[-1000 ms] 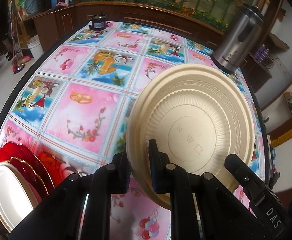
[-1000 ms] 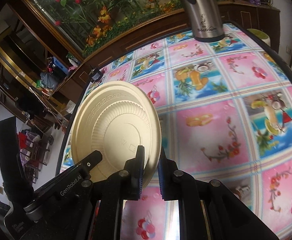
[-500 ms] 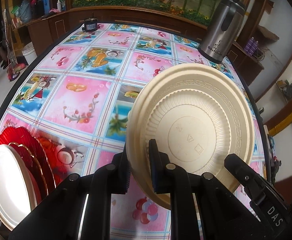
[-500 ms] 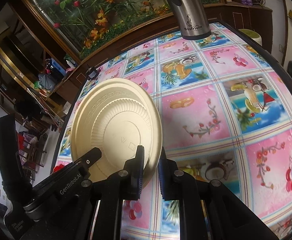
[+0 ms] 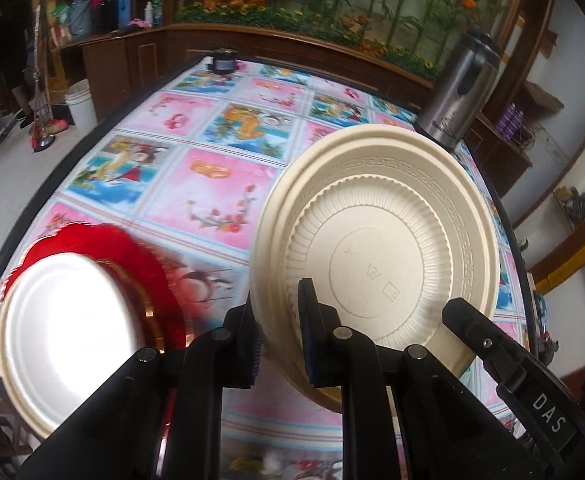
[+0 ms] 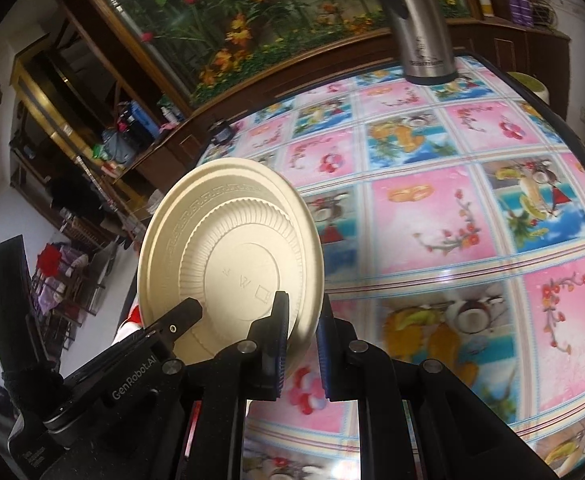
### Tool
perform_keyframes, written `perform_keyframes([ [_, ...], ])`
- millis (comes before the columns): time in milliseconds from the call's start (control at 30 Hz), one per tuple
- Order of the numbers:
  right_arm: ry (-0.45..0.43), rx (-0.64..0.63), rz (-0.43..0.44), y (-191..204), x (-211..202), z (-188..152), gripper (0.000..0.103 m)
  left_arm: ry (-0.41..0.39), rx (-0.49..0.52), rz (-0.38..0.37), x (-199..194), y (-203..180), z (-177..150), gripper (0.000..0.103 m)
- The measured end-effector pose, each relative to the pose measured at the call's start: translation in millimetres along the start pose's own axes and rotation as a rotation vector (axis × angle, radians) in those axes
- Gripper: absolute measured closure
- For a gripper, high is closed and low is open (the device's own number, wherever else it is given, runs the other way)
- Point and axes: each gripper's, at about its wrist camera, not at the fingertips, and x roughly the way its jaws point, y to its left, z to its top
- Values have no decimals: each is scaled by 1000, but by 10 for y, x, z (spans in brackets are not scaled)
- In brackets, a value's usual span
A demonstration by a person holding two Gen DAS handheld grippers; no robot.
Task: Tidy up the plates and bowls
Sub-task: 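Carry the beige plate with the left gripper to the red plate stack, then lower the beige plate onto the stack and open the left gripper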
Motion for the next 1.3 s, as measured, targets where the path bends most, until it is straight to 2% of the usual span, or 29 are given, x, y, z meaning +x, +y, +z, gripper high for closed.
perform_keyframes([
  [333, 22, -94, 73, 504, 71, -106, 90, -51, -74, 60, -285, 492, -71, 88],
  [767, 96, -226, 161, 1184, 259, -362, 90, -74, -195, 136, -522, 1166, -237, 88],
  [1033, 134, -291, 200, 1530, 375, -515, 90, -90, -236, 179, -609, 1411, -305, 88],
  [1300, 165, -321, 215, 1677, 462, -632, 90, -88, -257, 202, -631, 1534, -390, 88],
])
